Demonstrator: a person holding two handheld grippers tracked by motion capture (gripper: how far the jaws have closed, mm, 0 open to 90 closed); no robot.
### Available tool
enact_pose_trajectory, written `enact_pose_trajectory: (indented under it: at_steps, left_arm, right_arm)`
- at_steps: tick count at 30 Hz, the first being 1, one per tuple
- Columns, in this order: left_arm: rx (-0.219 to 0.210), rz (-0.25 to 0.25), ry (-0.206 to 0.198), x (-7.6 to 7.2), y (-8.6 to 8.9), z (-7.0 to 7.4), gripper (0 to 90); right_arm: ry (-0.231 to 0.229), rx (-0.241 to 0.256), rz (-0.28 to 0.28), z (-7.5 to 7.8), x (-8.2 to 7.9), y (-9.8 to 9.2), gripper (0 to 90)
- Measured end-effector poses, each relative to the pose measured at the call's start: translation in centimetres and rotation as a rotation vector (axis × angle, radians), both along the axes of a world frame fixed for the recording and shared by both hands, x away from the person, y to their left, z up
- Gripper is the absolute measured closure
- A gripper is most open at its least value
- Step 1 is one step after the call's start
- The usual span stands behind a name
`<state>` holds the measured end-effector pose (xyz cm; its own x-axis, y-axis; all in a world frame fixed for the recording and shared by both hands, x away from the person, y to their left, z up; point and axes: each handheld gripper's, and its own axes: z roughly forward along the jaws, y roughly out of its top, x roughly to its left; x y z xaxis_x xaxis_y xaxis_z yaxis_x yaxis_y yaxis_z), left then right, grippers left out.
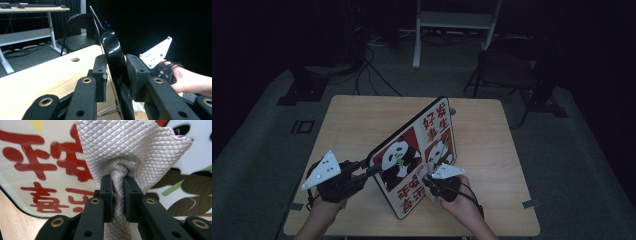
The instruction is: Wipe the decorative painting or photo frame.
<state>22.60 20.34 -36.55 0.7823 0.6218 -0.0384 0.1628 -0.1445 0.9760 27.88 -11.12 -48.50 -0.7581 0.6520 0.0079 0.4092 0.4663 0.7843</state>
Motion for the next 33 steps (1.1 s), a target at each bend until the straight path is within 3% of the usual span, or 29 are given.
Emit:
enact_pose_trajectory:
  at_steps: [17, 22, 24, 27, 33]
  left_arm:
    - [-0.005, -0.003, 0.006, 0.1, 0.1, 0.0, 72.0]
    - [-0.003, -0.004, 0.007, 0.1, 0.1, 0.0, 71.9]
    - [-0.002, -0.003, 0.007, 0.1, 0.2, 0.0, 71.9]
    - [-0.003, -0.002, 0.007, 0.2, 0.3, 0.0, 72.1]
    - [-0.004, -0.001, 0.006, 0.2, 0.3, 0.0, 72.2]
  right_arm:
    - [0.063, -0.037, -0.013, -2.4, -0.1, -0.4, 79.6]
    - [0.095, -0.070, -0.012, -3.3, -0.3, -0.4, 79.8]
    - [0.092, -0.078, -0.008, -3.0, -0.4, -0.4, 79.8]
    - [0.064, -0.048, -0.008, -1.9, -0.5, -0.5, 79.8]
    - [-0.041, 0.032, -0.009, 2.1, -0.4, -0.4, 79.8]
